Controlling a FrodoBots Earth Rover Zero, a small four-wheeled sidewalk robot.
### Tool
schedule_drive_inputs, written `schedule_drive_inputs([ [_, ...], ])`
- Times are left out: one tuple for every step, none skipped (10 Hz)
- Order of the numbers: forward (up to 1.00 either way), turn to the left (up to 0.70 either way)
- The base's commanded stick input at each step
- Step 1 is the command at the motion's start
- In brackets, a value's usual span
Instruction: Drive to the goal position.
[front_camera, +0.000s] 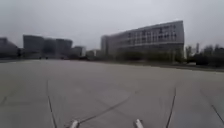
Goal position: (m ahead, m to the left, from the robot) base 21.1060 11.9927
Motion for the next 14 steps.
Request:
schedule_drive_inputs([
  [1.0,0.42],
  [1.0,0.42],
  [1.0,0.02],
  [1.0,0.02],
  [1.0,0.02],
  [1.0,0.02],
  [1.0,0.02],
  [1.0,0.02],
  [1.0,0.02],
  [1.0,0.02],
  [1.0,0.02],
  [1.0,0.02],
  [1.0,-0.38],
  [1.0,-0.38],
])
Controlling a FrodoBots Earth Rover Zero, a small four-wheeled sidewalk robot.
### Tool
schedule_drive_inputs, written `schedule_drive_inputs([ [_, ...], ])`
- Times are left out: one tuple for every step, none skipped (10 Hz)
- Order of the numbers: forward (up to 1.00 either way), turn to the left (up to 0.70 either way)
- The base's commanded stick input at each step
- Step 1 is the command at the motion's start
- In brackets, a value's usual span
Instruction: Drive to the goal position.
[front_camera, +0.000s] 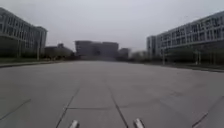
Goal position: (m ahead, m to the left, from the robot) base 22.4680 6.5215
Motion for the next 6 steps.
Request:
schedule_drive_inputs([
  [1.0,-0.33],
  [1.0,0.02],
  [1.0,0.02],
  [1.0,0.02],
  [1.0,0.02],
  [1.0,0.02],
])
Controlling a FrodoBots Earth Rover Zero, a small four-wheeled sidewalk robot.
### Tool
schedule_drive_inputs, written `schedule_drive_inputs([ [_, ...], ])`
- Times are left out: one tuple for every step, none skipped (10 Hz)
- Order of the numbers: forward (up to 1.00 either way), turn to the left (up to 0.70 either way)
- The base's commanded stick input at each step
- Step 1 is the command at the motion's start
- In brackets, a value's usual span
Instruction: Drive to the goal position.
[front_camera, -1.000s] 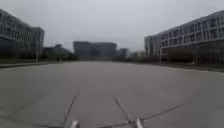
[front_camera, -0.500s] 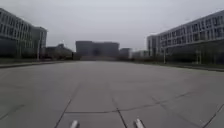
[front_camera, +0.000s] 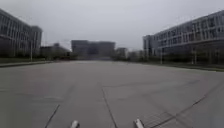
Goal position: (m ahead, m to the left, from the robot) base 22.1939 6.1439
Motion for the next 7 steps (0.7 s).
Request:
schedule_drive_inputs([
  [1.0,0.02],
  [1.0,0.02],
  [1.0,0.02],
  [1.0,0.02],
  [1.0,0.02],
  [1.0,0.02],
  [1.0,0.02],
])
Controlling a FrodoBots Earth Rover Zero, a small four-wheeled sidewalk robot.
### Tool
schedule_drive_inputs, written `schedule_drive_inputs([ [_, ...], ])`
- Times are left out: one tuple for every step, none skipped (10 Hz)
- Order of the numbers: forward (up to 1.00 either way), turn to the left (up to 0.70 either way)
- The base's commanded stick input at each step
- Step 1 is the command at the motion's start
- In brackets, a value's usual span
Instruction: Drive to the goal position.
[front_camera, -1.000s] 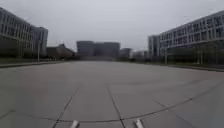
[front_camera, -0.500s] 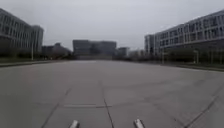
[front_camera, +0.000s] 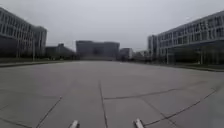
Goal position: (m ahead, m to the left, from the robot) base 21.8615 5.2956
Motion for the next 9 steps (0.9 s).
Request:
schedule_drive_inputs([
  [1.0,0.02],
  [1.0,0.02],
  [1.0,0.02],
  [1.0,0.02],
  [1.0,0.02],
  [1.0,0.02],
  [1.0,0.02],
  [1.0,0.02],
  [1.0,0.02],
])
